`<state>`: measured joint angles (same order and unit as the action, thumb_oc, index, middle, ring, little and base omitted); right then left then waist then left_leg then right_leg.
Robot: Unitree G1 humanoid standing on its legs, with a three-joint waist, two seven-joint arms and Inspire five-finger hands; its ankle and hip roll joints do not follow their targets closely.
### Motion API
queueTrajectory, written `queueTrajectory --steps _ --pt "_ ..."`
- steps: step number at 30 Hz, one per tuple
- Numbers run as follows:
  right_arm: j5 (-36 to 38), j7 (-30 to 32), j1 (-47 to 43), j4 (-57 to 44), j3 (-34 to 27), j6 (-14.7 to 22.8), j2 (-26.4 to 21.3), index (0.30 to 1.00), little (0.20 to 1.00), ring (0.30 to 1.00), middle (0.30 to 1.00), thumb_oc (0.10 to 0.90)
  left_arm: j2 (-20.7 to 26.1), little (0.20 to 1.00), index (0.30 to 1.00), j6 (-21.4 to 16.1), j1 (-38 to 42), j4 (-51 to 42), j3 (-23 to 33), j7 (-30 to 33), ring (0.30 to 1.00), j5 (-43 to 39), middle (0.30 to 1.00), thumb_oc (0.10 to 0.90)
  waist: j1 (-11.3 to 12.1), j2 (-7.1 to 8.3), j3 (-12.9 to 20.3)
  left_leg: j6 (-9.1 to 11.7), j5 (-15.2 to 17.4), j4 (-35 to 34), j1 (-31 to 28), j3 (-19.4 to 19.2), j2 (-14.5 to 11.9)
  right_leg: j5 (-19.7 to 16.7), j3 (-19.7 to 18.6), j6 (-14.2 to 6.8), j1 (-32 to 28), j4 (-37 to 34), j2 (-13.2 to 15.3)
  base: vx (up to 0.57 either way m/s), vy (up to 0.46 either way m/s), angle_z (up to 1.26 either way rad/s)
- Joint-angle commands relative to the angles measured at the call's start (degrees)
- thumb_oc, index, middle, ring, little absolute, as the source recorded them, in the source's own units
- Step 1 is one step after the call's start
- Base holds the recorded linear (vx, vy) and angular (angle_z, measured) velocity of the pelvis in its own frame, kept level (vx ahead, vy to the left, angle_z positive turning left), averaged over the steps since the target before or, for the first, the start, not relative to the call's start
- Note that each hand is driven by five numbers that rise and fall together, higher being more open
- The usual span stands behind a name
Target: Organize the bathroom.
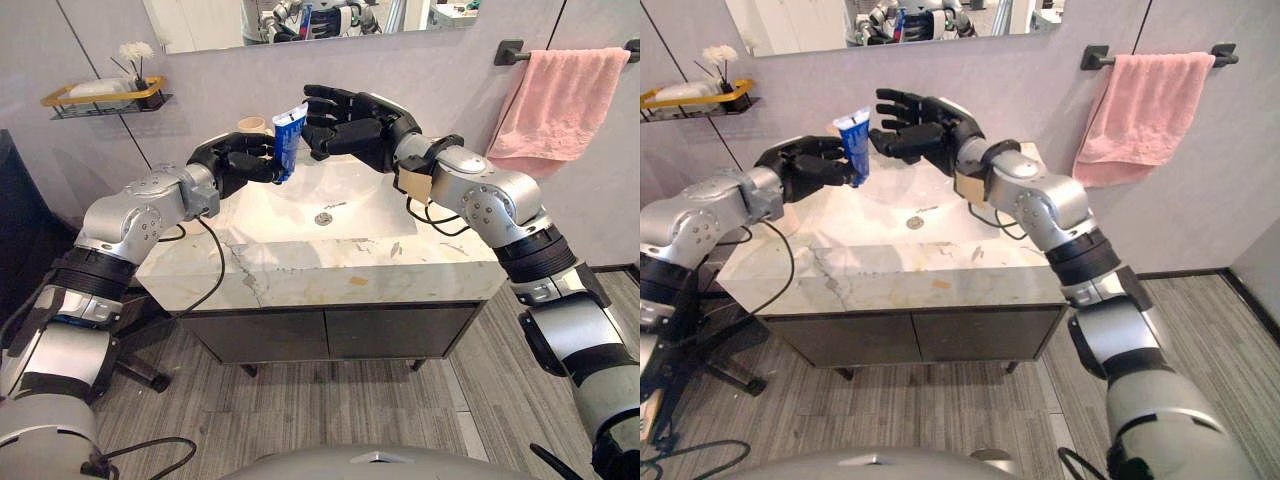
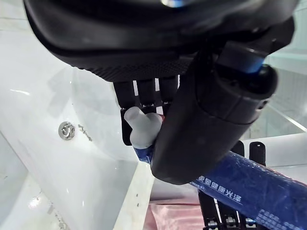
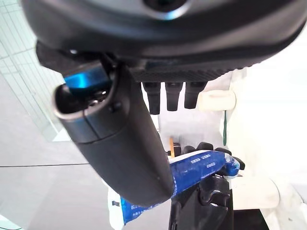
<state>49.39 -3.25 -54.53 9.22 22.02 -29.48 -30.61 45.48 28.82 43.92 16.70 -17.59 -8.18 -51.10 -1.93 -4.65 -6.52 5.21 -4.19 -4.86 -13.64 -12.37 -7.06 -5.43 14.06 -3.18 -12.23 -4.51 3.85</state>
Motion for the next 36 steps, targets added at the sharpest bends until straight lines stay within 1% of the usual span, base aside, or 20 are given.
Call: queueTrajectory --steps 1,5,15,17,18,19,20,21,25,28,36 --pt "-1.4 -3.9 -2.8 -2.9 -0.7 4.7 -1.2 0.9 0.9 0.9 0.9 0.8 0.8 0.3 0.3 -7.2 3.4 -1.1 8.4 -0.1 0.3 -0.3 0.3 0.4 1.2 0.14 7.9 2.7 0.3 -0.1 -0.4 2.2 -3.1 6.8 -1.5 -2.5 0.0 1.2 1.8 0.0 0.0 0.0" --pt "-1.7 -4.6 -2.7 -3.6 0.0 4.6 -0.9 0.9 0.9 0.9 0.9 0.8 0.8 0.3 0.3 -7.3 3.5 -0.9 8.4 -0.2 0.3 -0.2 0.3 0.4 1.1 0.13 7.8 2.7 0.1 -0.1 -0.4 2.1 -3.1 6.7 -1.5 -2.5 0.0 1.2 1.7 0.0 0.0 0.0" --pt "0.4 -2.4 -3.1 -4.4 1.6 4.3 1.7 0.9 0.9 0.9 0.9 0.8 -0.5 0.3 0.3 -7.4 4.1 -0.6 7.0 0.2 0.3 -0.4 0.3 0.4 1.4 0.13 7.7 2.8 -1.1 0.0 -0.2 2.8 -3.0 6.8 -1.7 -2.2 -0.1 1.5 1.6 0.0 0.0 0.0" --pt "1.8 -1.4 -3.4 -4.0 2.1 4.6 2.7 0.549 0.549 0.549 0.549 0.566 -1.1 0.3 0.3 -7.2 4.4 -0.9 6.5 0.2 0.3 -0.7 0.3 0.4 1.7 0.15 7.6 2.7 -1.1 0.1 -0.1 3.1 -2.8 6.8 -1.6 -2.2 -0.2 1.6 1.6 0.0 0.0 0.0" --pt "1.9 -1.4 -3.4 -3.9 2.2 4.7 2.8 0.526 0.526 0.526 0.526 0.551 -1.1 0.3 0.3 -7.2 4.4 -1.0 6.5 0.2 0.3 -0.7 0.3 0.4 1.7 0.15 7.6 2.7 -1.1 0.1 -0.1 3.1 -2.8 6.8 -1.6 -2.2 -0.2 1.7 1.6 0.0 0.0 0.0" --pt "1.9 -1.4 -3.4 -3.9 2.2 4.7 2.8 0.526 0.526 0.526 0.526 0.551 -1.1 0.3 0.3 -7.2 4.4 -1.0 6.5 0.2 0.3 -0.7 0.3 0.4 1.7 0.15 7.6 2.7 -1.1 0.1 -0.1 3.1 -2.8 6.8 -1.6 -2.2 -0.2 1.7 1.6 0.0 0.0 0.0" --pt "2.6 -1.2 -3.3 -3.8 2.2 5.0 3.2 0.3 0.3 0.3 0.3 0.4 -1.2 0.3 0.3 -7.1 4.4 -1.0 6.4 0.0 0.3 -0.7 0.3 0.4 1.8 0.14 7.6 2.7 -1.2 0.1 -0.1 3.1 -2.8 6.8 -1.5 -2.1 -0.2 1.7 1.7 0.0 0.0 0.0" --pt "4.9 -0.3 -3.2 -3.3 2.0 5.6 4.0 0.3 0.3 0.3 0.3 0.4 -1.7 0.3 0.3 -7.0 4.5 -1.2 6.0 0.1 0.3 -0.8 0.3 0.4 2.1 0.2 7.5 2.6 -1.0 0.0 0.0 3.3 -2.7 6.6 -1.4 -2.2 -0.3 1.6 1.8 0.0 0.0 0.0" --pt "7.1 0.8 -3.0 -2.7 1.5 6.6 4.6 0.3 0.3 0.3 0.3 0.4 -2.0 0.3 0.3 -7.1 4.8 -1.0 5.5 0.2 0.3 -0.9 0.3 0.4 2.3 0.28 7.5 2.5 -0.7 0.0 0.1 3.5 -2.5 6.5 -1.1 -2.3 -0.4 1.7 1.9 0.0 0.004 0.03" --pt "7.9 1.6 -3.0 -2.1 0.8 7.1 4.5 0.3 0.3 0.3 0.3 0.4 -1.8 0.3 0.3 -6.6 5.3 -1.0 5.3 0.4 0.3 -1.5 0.3 0.4 2.4 0.34 7.6 2.5 -0.7 -0.1 0.2 3.7 -2.4 6.4 -0.9 -2.4 -0.4 1.6 1.9 0.0 0.006 0.03" --pt "8.2 1.1 -3.1 -1.0 -0.5 7.5 3.2 0.3 0.3 0.3 0.3 0.4 -1.2 0.3 0.3 -6.5 5.6 -0.3 5.7 -0.3 0.3 -2.0 0.3 0.4 2.3 0.41 7.6 2.5 -0.6 0.0 0.1 3.7 -2.4 6.3 -0.8 -2.6 -0.3 1.8 2.0 0.0 0.0 0.0"
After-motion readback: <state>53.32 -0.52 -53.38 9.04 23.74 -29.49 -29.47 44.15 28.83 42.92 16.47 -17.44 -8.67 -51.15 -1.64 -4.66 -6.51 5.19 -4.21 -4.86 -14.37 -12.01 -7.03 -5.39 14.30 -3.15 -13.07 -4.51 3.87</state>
